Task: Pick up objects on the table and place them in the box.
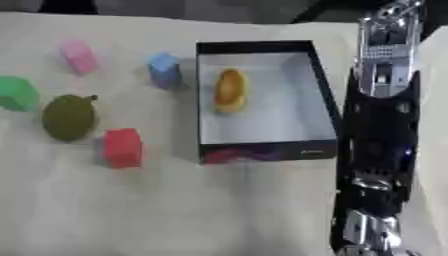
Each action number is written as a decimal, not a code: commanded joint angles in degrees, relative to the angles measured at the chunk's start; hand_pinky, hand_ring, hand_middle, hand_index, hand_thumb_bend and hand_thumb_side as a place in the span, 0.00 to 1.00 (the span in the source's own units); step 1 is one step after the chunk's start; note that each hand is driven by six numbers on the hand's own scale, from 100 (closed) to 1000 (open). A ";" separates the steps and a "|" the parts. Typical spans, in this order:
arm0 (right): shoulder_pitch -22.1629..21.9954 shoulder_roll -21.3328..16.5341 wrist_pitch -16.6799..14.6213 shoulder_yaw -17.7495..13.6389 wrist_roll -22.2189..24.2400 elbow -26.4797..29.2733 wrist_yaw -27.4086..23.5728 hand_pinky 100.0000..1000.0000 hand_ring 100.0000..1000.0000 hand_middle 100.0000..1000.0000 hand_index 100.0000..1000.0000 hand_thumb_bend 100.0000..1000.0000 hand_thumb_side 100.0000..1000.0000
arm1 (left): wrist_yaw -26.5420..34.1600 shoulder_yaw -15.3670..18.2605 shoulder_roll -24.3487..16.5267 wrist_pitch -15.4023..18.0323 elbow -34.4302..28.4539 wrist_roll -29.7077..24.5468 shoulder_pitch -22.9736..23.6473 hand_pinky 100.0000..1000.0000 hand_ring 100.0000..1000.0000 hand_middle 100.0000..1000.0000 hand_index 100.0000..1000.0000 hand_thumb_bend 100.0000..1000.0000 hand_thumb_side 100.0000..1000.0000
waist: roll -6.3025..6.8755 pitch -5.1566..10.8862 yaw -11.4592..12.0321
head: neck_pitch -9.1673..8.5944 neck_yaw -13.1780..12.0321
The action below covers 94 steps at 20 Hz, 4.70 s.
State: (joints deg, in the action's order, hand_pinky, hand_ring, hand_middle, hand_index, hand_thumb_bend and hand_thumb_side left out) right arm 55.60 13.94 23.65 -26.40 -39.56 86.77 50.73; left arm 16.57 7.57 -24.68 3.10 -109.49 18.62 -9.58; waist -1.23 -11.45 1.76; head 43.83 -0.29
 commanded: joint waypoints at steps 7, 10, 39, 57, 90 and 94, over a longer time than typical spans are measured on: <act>0.64 0.13 0.46 0.94 -0.78 1.21 0.04 0.77 0.70 0.70 0.79 0.00 0.52 | -0.08 0.07 -1.79 0.04 -0.67 -0.22 -0.69 0.69 0.77 0.80 0.90 0.54 0.61 | 0.84 0.94 0.00 | 0.29 -0.62; 0.60 0.13 0.49 0.96 -0.78 1.16 0.09 0.78 0.70 0.70 0.79 0.00 0.53 | -0.59 -0.35 -3.96 -0.20 -0.53 -0.82 -0.93 0.69 0.77 0.80 0.91 0.57 0.59 | 0.89 0.96 0.04 | 0.29 -0.82; -0.75 0.18 0.26 2.48 0.23 -0.36 1.89 0.78 0.70 0.70 0.80 0.00 0.54 | -35.06 -13.89 -44.78 -3.26 15.85 -60.08 -15.53 0.87 0.87 0.86 0.91 0.51 0.51 | 2.69 2.34 0.20 | 0.29 -2.29; -0.02 0.48 0.60 2.64 0.28 -1.92 1.94 0.78 0.70 0.70 0.80 0.00 0.56 | -47.46 -17.01 -38.05 6.12 36.09 -55.29 -26.15 0.87 0.88 0.86 0.92 0.67 0.32 | 2.17 1.82 0.26 | 0.29 -4.48; 1.66 0.37 1.09 2.90 -0.47 -4.53 0.38 0.78 0.70 0.70 0.80 0.00 0.58 | -60.11 -14.08 -27.49 11.01 56.56 -50.94 -36.47 0.85 0.87 0.82 0.87 0.63 0.00 | 2.21 -1.01 -2.35 | 0.29 -7.34; 2.24 0.04 1.33 2.77 -0.66 -5.16 0.12 0.78 0.70 0.70 0.80 0.00 0.58 | -58.87 -13.48 -27.21 11.24 57.46 -50.38 -36.60 0.85 0.87 0.81 0.87 0.61 0.00 | 2.09 -1.45 -2.39 | 0.29 -7.01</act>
State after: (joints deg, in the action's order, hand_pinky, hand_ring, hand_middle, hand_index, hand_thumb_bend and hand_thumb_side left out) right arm 56.50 14.58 24.07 -23.97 -39.15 81.38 51.10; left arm -42.59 -6.87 -50.35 14.28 -51.90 -32.20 -44.96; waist 0.70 -12.94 -0.67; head 43.83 -7.35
